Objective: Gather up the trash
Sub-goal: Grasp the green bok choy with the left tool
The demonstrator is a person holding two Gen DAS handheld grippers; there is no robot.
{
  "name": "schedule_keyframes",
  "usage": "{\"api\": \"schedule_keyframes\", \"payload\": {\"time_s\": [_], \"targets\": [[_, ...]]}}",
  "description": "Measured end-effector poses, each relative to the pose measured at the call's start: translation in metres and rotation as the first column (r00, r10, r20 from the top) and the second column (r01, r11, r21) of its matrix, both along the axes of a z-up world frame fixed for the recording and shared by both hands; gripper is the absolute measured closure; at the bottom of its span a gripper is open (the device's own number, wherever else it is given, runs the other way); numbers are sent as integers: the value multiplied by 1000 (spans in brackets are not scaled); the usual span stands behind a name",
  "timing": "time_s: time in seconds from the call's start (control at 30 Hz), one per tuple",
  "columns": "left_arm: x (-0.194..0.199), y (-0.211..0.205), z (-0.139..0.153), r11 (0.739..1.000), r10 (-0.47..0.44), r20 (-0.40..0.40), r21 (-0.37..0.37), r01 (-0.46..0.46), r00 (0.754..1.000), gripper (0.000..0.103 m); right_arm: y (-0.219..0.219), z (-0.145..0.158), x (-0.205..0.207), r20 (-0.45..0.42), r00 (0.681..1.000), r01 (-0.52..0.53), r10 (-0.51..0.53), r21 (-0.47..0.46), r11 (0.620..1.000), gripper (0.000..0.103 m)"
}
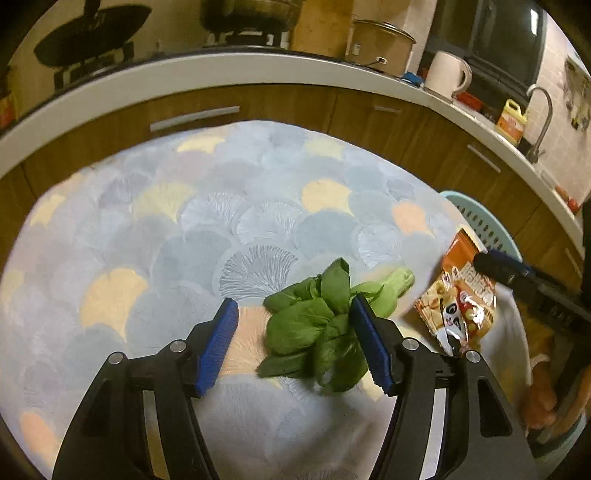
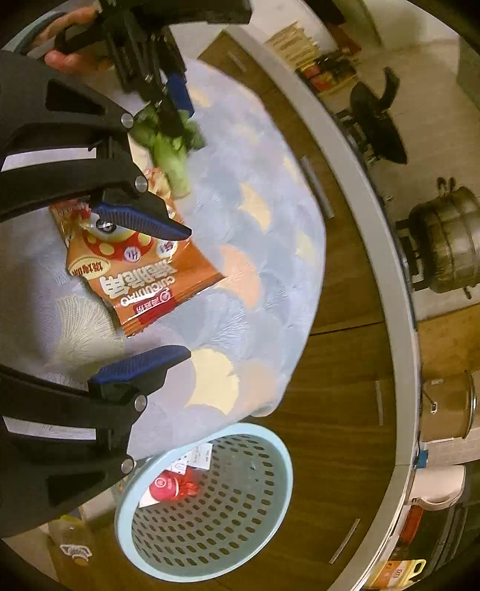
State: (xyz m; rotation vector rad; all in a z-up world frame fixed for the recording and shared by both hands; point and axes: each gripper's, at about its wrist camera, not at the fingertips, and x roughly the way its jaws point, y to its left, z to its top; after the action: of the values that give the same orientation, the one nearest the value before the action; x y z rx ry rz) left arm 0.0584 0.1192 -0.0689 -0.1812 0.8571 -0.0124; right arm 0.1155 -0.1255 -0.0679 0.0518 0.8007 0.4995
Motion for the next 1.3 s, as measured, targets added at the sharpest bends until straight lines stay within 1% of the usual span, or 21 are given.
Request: {"api": "schedule_keyframes", "payload": {"time_s": [0.07, 0.17, 0.23, 0.4, 0.47, 0.5, 0.53, 0.57, 0.63, 0.73, 0.77, 0.8, 0.83, 0.87, 0.97, 1.0, 1.07, 1.13, 1.17, 1.23, 1.3], "targets": [[-1, 0, 1, 999, -34, 0, -33, 34, 999, 41, 1, 0, 1, 6, 1000, 10, -10, -11, 1000, 47], [-3, -7, -2, 996, -84, -13, -34, 83, 996, 41, -1, -2, 3, 1, 1000, 15, -15, -10, 1000, 47], [-10, -14, -1, 989, -138, -12, -54, 138, 990, 41, -5, -3, 4, -5, 1000, 24, -24, 4, 1000, 47], [-18, -27, 1, 985, -168, 1, -37, 168, 986, 41, -7, -3, 5, -9, 1000, 28, -28, 15, 999, 47], [-17, -29, 4, 990, -141, 22, 19, 140, 990, 41, -4, -3, 4, -2, 1000, 24, -24, 6, 1000, 46], [-14, -29, 5, 991, -111, 33, 74, 109, 993, 41, -3, -2, 3, 2, 1000, 20, -20, 1, 1000, 46], [-11, -31, 5, 988, -101, 32, 120, 96, 994, 41, -1, -2, 3, 6, 1000, 16, -16, -5, 1000, 44], [-8, -32, 5, 982, -107, 26, 157, 102, 994, 41, -1, -2, 2, 8, 1000, 15, -15, -8, 1000, 43], [0, -42, 3, 960, -169, 0, 229, 164, 986, 41, -1, -3, 3, 4, 1000, 14, -14, -7, 1000, 42], [9, -55, -4, 922, -231, -42, 311, 232, 972, 41, -3, -4, 5, -8, 1000, 19, -19, 0, 1000, 42], [11, -58, -6, 913, -242, -56, 325, 247, 969, 43, -4, -5, 6, -12, 1000, 20, -20, 5, 1000, 42], [12, -60, -9, 906, -262, -66, 327, 269, 963, 49, -5, -5, 7, -16, 1000, 23, -23, 9, 1000, 42], [12, -61, -9, 905, -274, -64, 320, 280, 960, 54, -6, -5, 7, -18, 999, 26, -26, 11, 1000, 42], [12, -60, -8, 910, -277, -64, 304, 283, 959, 56, -6, -5, 7, -18, 999, 28, -28, 12, 1000, 42], [9, -56, -8, 927, -250, -49, 275, 253, 967, 62, -6, -5, 7, -17, 1000, 26, -26, 8, 1000, 42], [8, -54, -8, 937, -228, -39, 263, 230, 973, 64, -5, -5, 6, -14, 1000, 26, -26, 4, 1000, 42], [7, -47, -7, 960, -180, -24, 211, 181, 983, 68, -3, -4, 5, -4, 1000, 23, -23, -4, 1000, 42], [8, -35, -4, 986, -102, -12, 131, 102, 995, 71, -3, -4, 4, 2, 1000, 24, -24, -6, 1000, 42], [9, -25, -1, 996, -37, -8, 78, 38, 999, 71, -3, -4, 3, 4, 1000, 25, -25, -4, 1000, 42], [10, -9, 0, 996, 82, -15, 31, -81, 997, 71, -5, -4, 3, 4, 1000, 29, -29, 2, 1000, 42], [10, 6, -3, 982, 188, -24, -15, -189, 982, 71, -6, -4, 4, -1, 1000, 31, -31, 9, 999, 42]]}}
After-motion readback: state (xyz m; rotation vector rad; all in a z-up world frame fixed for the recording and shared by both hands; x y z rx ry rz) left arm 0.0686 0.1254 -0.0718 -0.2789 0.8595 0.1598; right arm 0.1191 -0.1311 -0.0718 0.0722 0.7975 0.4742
